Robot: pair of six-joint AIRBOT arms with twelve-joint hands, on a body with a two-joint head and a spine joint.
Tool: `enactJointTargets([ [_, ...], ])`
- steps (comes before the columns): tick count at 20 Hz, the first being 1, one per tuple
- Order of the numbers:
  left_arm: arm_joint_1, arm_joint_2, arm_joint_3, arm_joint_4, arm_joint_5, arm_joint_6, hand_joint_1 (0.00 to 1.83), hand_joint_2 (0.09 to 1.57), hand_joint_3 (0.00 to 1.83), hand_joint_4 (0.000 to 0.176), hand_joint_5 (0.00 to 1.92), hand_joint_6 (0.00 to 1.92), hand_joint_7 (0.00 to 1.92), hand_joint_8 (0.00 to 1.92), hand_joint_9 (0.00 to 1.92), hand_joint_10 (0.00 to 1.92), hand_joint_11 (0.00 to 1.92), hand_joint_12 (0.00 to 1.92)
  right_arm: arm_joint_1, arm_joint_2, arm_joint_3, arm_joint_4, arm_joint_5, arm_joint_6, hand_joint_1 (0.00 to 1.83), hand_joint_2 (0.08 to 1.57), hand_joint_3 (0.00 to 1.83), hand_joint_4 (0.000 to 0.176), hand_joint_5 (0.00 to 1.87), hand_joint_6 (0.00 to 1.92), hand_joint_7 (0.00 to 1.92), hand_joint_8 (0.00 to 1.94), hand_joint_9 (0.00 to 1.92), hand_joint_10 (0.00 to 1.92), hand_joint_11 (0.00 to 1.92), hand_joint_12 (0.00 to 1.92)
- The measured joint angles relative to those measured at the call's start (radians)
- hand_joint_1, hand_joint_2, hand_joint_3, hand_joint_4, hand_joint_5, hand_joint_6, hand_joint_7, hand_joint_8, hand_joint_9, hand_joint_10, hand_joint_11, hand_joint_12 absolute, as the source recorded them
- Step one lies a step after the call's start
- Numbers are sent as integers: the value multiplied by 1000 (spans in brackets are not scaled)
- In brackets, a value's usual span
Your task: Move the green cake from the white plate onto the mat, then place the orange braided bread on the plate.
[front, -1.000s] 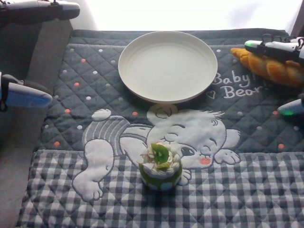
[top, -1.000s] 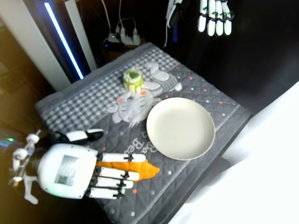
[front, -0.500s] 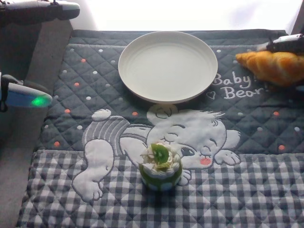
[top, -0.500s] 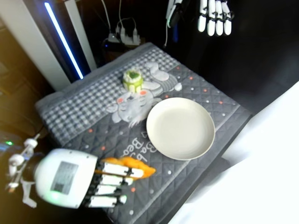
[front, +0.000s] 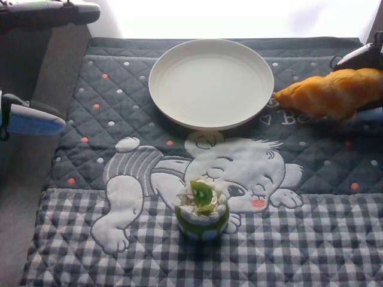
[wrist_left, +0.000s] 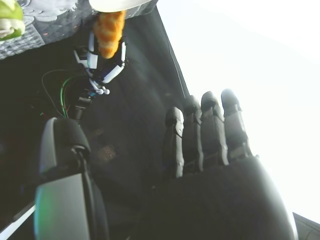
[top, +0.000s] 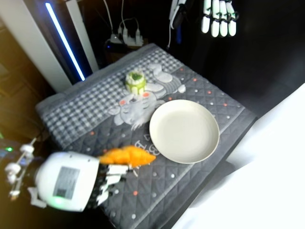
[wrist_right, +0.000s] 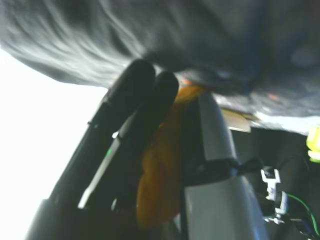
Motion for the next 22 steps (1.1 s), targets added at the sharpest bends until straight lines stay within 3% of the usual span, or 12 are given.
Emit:
enactJointTargets([
  [1,0,0,0,0,0,0,785,914,0,48,266,0,243,0,155,0,0,213,0,6,-6,0,17,1,1286,1072,0,0,968,823,1196,801,1565,14,1090,1321],
  [3,0,0,0,0,0,3,785,914,0,48,266,0,243,0,155,0,0,213,-1,38,-22,13,59,0,1258,1113,1,0,852,1096,1132,835,1503,12,1123,999],
  [5,0,0,0,0,3,6,785,914,0,48,266,0,243,0,155,0,0,213,-1,72,-39,45,107,-1,1270,1110,2,0,846,1058,1150,840,1520,12,1225,795],
  [9,0,0,0,0,4,8,785,914,0,48,266,0,243,0,155,0,0,213,-1,116,-101,76,170,-84,1278,1102,0,0,866,1028,1164,823,1554,12,1251,897],
  [13,1,-13,0,-4,5,19,785,914,0,48,266,0,243,0,155,0,0,213,-1,113,-102,84,193,-89,1275,1106,0,0,850,1065,1167,802,1522,0,1275,713],
  [15,1,-22,0,-3,5,28,785,914,0,48,266,0,243,0,155,0,0,213,-1,99,-102,91,204,-129,1273,1111,1,0,830,1093,1163,803,1508,0,1234,723],
  [17,1,-27,0,-4,9,37,785,914,0,48,266,0,243,0,155,0,0,213,72,79,-101,60,153,-179,1278,1097,0,0,880,958,1180,812,1528,5,1175,851],
  [18,1,-27,0,-4,11,38,563,1020,16,93,253,1,324,11,352,17,145,476,124,66,-100,34,124,-195,1280,1093,1,0,889,945,1185,803,1504,6,1122,930],
  [19,3,-28,0,-6,-2,40,553,971,2,107,280,5,302,3,361,4,153,599,227,43,-100,-21,103,-196,1276,1106,2,0,860,982,1155,862,1500,5,1100,955],
  [20,6,-28,0,-8,-8,40,610,901,0,116,299,3,306,1,358,0,148,638,251,39,-100,-39,101,-196,1267,1129,2,0,812,1042,1107,954,1502,5,1099,1010],
  [21,11,-33,0,-13,-13,40,594,899,0,106,291,0,355,4,382,1,91,776,281,23,-97,-53,101,-197,1262,1123,1,0,912,1015,1020,991,1597,64,1164,1252],
  [22,11,-38,0,-11,-11,41,626,895,0,125,297,3,374,7,398,5,71,802,284,5,-86,-55,101,-197,1175,1154,0,0,902,1073,1183,993,1490,856,1291,1569],
])
